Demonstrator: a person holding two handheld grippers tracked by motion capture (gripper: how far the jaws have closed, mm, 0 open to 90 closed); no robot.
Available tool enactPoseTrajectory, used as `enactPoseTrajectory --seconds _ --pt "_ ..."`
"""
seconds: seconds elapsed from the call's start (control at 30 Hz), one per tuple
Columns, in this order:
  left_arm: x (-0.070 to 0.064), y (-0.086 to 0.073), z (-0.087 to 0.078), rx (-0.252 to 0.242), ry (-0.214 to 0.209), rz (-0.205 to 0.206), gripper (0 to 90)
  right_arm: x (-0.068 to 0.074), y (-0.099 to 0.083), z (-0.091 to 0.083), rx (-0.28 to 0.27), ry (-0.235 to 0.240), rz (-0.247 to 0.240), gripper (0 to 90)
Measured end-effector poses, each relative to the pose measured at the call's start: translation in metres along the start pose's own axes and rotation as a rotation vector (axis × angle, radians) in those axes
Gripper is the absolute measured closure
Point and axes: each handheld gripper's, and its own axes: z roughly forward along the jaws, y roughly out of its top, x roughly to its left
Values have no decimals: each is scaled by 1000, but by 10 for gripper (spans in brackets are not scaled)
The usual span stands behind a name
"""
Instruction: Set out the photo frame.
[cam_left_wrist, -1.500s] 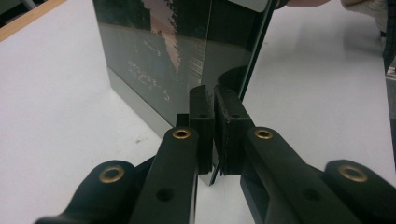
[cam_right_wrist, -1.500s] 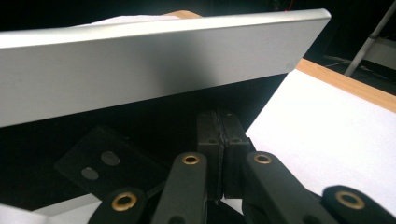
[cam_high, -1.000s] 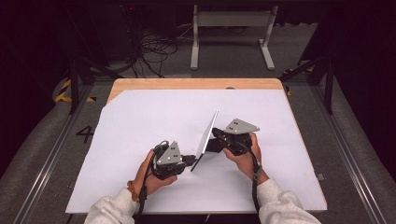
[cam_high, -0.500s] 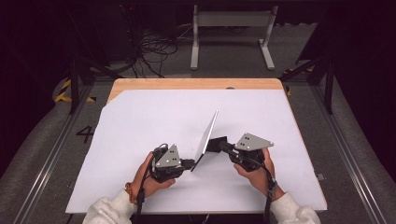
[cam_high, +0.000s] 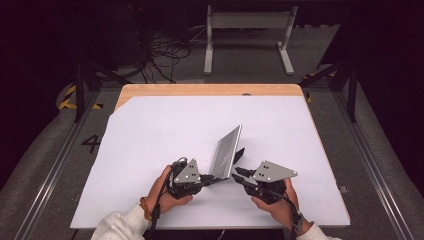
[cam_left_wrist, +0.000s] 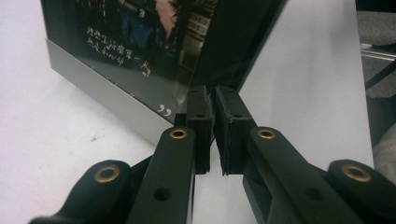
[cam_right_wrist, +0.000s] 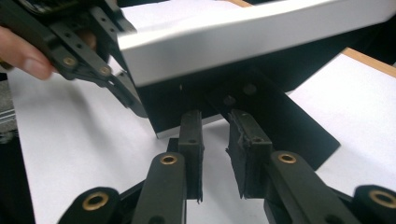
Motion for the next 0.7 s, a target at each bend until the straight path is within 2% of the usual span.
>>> enactPoseTrajectory --seconds 0.07,0.13,0.17,0.2,0.23,0.3,0.37,0.43,0.5,0.63,0.7 --pt "2 -2 5 13 -7 -4 843 0 1 2 -12 12 5 737" --pt "7 -5 9 17 -6 -42 867 -4 3 7 -4 -2 7 758" --pt "9 -6 10 22 -3 -48 872 -7 4 9 -7 -2 28 762" --pt "12 -8 11 4 -22 -74 877 -9 5 10 -10 0 27 762" --pt "14 -10 12 8 -24 -85 885 -9 7 12 -12 -9 13 759" --pt "14 -13 13 45 2 -67 882 -7 11 12 -11 -37 5 740" --pt "16 -17 14 68 2 -63 871 -6 13 12 -32 -43 0 740" --pt "18 -21 14 61 -13 -70 854 -9 16 13 -59 -46 11 746" --pt "17 -20 14 61 -6 -61 846 -14 21 17 -70 -59 31 758" --pt "11 -16 13 53 9 -29 831 -19 23 27 -64 -65 36 769" --pt "9 -15 12 41 17 -28 830 -19 22 28 -61 -66 36 773"
